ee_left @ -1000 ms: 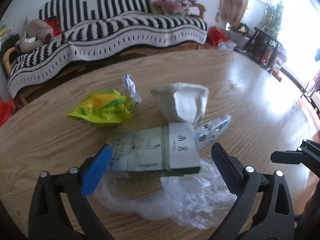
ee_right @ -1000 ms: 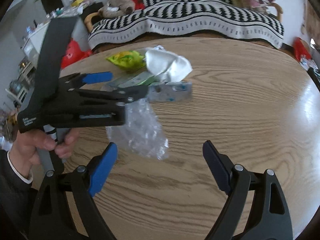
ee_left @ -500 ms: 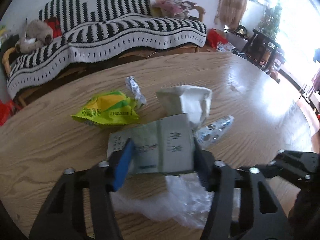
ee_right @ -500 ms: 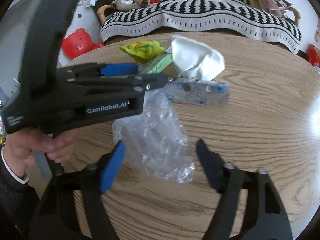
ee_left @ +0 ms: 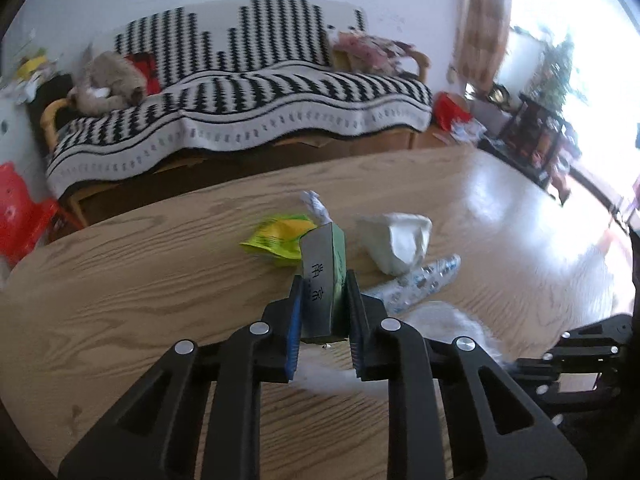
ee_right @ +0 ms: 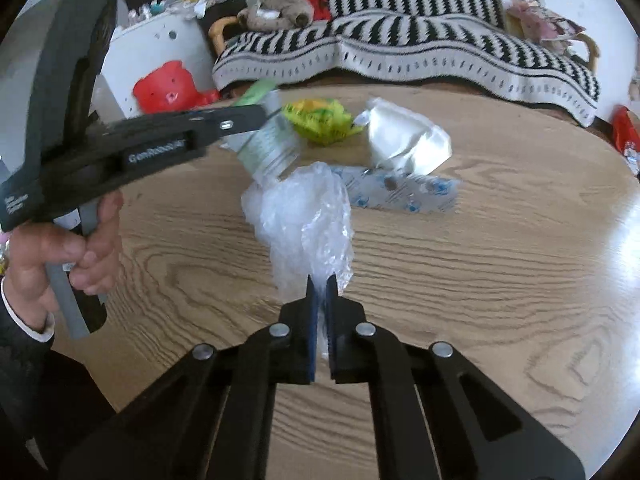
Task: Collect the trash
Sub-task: 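Grasp the green-and-white paper box with the left tool while the right tool grasps the clear plastic bag, then carry the box and plastic bag over the bin and open both tools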
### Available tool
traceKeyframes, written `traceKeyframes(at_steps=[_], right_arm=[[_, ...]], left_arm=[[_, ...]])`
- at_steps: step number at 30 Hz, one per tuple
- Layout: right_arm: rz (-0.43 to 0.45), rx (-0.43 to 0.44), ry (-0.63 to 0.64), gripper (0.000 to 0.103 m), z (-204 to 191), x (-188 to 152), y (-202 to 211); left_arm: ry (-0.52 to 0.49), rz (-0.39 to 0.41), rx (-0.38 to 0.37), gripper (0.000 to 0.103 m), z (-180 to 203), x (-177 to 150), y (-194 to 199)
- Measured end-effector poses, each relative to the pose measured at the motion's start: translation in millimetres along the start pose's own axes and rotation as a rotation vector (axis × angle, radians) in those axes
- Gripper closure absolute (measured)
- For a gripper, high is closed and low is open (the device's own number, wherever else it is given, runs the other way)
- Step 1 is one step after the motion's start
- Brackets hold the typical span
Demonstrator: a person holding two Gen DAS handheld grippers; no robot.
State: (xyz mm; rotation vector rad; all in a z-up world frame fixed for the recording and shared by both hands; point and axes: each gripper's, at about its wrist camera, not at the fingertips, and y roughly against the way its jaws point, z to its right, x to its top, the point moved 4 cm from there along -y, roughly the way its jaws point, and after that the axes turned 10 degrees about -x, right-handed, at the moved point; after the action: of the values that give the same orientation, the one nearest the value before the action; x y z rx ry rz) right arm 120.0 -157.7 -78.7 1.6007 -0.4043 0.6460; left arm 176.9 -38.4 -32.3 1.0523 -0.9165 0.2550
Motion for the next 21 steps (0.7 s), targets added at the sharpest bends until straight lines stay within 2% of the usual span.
traceKeyframes(at_steps=[5, 9, 15, 21], right_arm=[[0.038, -0.013, -0.046, 0.099, 20, -3, 27], [0.064, -0.027, -0.090, 0.099, 42, -12, 50], [0.097, -0.070, -0.173, 0.099, 89, -30, 88], [0.134, -0.151, -0.262, 0.099, 150, -62, 132]], left_arm=[[0.041, 0.032, 0.032, 0.085, 0, 6, 19], [0.035, 0.030, 0.037, 0.085, 15, 8, 22], [-0.026, 0.028, -0.023, 0.085, 66, 10, 18], [-0.086, 0.022, -0.120, 0.085, 139, 10, 3]])
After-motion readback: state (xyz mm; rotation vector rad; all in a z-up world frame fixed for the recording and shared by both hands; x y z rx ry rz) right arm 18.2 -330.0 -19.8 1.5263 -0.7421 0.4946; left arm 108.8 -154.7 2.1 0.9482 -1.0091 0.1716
